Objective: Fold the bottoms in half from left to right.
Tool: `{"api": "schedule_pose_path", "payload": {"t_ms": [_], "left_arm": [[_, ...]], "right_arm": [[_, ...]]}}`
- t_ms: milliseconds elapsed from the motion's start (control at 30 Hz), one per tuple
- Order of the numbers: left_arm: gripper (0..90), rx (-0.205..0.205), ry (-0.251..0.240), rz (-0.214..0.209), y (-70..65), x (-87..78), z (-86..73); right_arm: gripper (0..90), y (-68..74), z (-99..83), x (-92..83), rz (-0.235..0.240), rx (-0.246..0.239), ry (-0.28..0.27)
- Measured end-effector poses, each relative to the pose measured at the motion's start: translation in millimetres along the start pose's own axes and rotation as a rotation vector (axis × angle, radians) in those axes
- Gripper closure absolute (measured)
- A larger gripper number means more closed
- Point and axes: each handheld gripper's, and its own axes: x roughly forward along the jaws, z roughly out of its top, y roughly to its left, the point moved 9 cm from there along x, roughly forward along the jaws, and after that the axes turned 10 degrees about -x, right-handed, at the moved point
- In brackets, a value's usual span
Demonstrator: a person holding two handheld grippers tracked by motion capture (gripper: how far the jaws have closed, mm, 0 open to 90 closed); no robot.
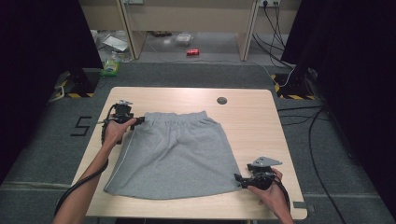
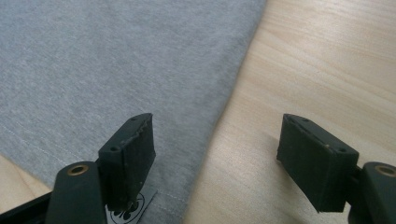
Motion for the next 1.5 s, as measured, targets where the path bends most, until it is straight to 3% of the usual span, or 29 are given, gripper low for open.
{"api": "schedule_pose_path", "payload": {"t_ms": [200,433,533,667,700,833,900,1100,1133,1167,1267,1433,1467,1500], "left_arm": [[40.8,0.017,0.032,0.028,0.0,16.2,1.3],[46.7,0.018,0.061,0.023,-4.2,26.3,1.3],[55.7,0.024,0.07,0.008,-6.6,26.4,1.2],[70.4,0.064,0.082,-0.003,-13.2,26.1,0.5],[72.1,0.08,0.088,0.002,-14.5,26.4,0.5],[76.0,0.076,0.099,-0.005,-14.3,26.8,1.0],[76.8,0.072,0.106,-0.008,-14.0,27.0,1.4],[77.8,0.096,0.109,0.002,-14.7,27.4,1.8],[77.9,0.096,0.109,0.002,-14.7,27.4,1.8],[77.9,0.093,0.106,0.0,-14.4,27.6,1.8],[77.9,0.079,0.106,-0.008,-13.3,27.7,1.9],[77.9,0.107,0.1,0.002,-14.1,27.4,1.4],[77.9,0.107,0.1,0.002,-14.1,27.4,1.4],[77.9,0.108,0.099,0.0,-13.9,27.4,1.4]], "right_arm": [[27.5,0.4,0.0,0.0,0.002,-0.001,-0.003],[27.6,2.0,0.5,0.8,0.006,-0.007,-0.002],[27.6,2.2,1.0,0.9,0.007,-0.01,-0.003],[27.9,5.1,4.1,1.2,0.011,-0.026,-0.013],[27.9,5.9,5.0,0.6,0.008,-0.03,-0.014],[27.9,13.8,12.2,-0.7,0.022,-0.034,-0.039],[28.0,18.5,16.8,-0.3,0.02,-0.061,-0.041],[29.2,50.1,37.8,13.5,0.071,-0.16,-0.046],[29.2,50.1,37.8,13.5,0.071,-0.16,-0.046],[29.3,64.5,46.8,20.2,0.114,-0.178,-0.048],[29.9,88.5,64.1,33.0,0.152,-0.227,-0.061],[31.8,137.4,92.4,57.8,0.243,-0.305,-0.084],[31.8,137.4,92.4,57.8,0.243,-0.305,-0.084],[32.2,155.7,98.8,67.4,0.277,-0.334,-0.074]]}}
